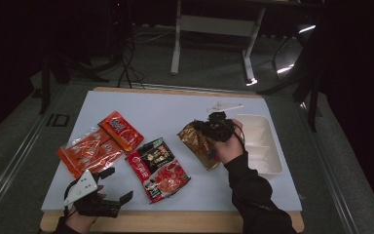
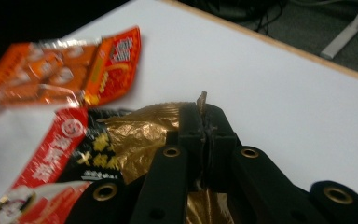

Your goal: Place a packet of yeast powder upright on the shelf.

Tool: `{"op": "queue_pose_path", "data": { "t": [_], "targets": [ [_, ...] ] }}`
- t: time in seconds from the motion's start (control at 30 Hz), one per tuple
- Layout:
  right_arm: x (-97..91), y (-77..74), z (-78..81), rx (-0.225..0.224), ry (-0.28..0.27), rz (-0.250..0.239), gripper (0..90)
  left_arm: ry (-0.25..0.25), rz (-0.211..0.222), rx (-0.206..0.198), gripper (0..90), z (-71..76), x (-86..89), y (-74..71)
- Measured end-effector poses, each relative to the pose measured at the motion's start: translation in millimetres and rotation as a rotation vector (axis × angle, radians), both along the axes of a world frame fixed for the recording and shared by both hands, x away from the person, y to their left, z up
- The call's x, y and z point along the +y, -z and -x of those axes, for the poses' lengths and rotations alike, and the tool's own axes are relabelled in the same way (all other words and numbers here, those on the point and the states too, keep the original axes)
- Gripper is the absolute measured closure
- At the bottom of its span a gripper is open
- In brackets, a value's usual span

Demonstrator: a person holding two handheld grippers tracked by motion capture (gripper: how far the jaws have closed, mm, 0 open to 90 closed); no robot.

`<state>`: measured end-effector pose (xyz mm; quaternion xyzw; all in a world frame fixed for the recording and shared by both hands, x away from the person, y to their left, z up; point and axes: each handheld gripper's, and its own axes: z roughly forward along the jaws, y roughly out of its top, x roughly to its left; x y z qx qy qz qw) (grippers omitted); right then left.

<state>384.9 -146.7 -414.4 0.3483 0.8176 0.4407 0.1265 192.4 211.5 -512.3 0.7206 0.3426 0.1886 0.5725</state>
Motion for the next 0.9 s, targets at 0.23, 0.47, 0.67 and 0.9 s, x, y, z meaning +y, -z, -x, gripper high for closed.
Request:
{"op": "queue_pose_path", "data": {
  "t": [0.23, 0.47, 0.67, 0.9],
  "targets": [
    [-8.7, -16.7, 0.7, -0.02, 0.016, -0.058, 87.8, -0.002, 0.004, -0.002, 0.2, 0.0, 0.2, -0.1],
    [-21.5, -44.9, 0.5, -0.069, 0.054, -0.132, 87.7, -0.005, 0.007, -0.007, 0.2, 0.0, 0.8, -0.1],
    [-33.0, -56.7, -4.0, -0.085, 0.094, -0.149, 87.8, -0.005, 0.01, -0.009, 0.2, 0.0, 0.7, 0.1],
    [-53.0, -67.3, -9.4, -0.102, 0.137, -0.182, 87.7, -0.008, 0.012, -0.008, 0.2, -0.3, 0.6, 0.3]
  ]
}}
